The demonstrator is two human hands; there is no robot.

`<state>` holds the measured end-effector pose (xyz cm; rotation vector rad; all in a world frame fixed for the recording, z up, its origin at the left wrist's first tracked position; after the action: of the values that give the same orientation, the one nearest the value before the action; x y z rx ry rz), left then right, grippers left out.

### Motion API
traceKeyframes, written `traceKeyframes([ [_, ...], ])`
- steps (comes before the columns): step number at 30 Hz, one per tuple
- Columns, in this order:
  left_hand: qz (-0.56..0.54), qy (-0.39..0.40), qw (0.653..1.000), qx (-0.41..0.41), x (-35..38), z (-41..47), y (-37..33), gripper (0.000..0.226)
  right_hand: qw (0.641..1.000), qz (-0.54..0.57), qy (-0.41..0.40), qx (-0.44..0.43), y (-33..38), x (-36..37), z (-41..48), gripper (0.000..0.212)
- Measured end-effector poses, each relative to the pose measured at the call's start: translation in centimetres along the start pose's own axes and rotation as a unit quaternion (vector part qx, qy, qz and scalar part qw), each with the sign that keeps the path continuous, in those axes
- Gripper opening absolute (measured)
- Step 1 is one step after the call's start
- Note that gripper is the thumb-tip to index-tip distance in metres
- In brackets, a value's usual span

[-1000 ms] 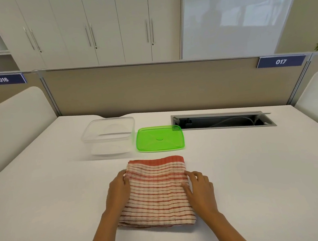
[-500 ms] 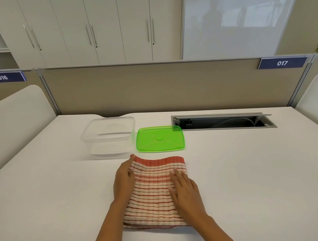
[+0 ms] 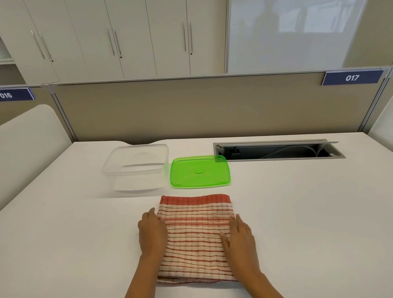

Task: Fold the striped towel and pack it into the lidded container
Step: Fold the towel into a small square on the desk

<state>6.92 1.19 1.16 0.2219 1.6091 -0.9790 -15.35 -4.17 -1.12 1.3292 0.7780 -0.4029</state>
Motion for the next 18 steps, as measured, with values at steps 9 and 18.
traceKeyframes([
  [9,-0.004,0.152,0.987,-0.057,-0.6,-0.6,-0.6,0.09,0.987,0.146,0.018,0.068,0.1,-3.0,1.6,0.039],
  [18,-0.213,0.107,0.952,0.192,-5.0,0.7,-7.0,0.114,0.961,0.145,0.107,-0.211,8.4,-9.9,2.3,0.024],
])
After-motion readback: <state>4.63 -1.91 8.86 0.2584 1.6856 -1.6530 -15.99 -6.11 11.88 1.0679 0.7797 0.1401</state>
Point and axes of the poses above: each hand's wrist, its own z-axis towards the middle knuckle, its own x-axis out of the palm, y = z × x, the point moved 5 cm from there along z, towards the middle knuckle, and after that the axes turned 14 degrees about z, right-handed, at the moved point
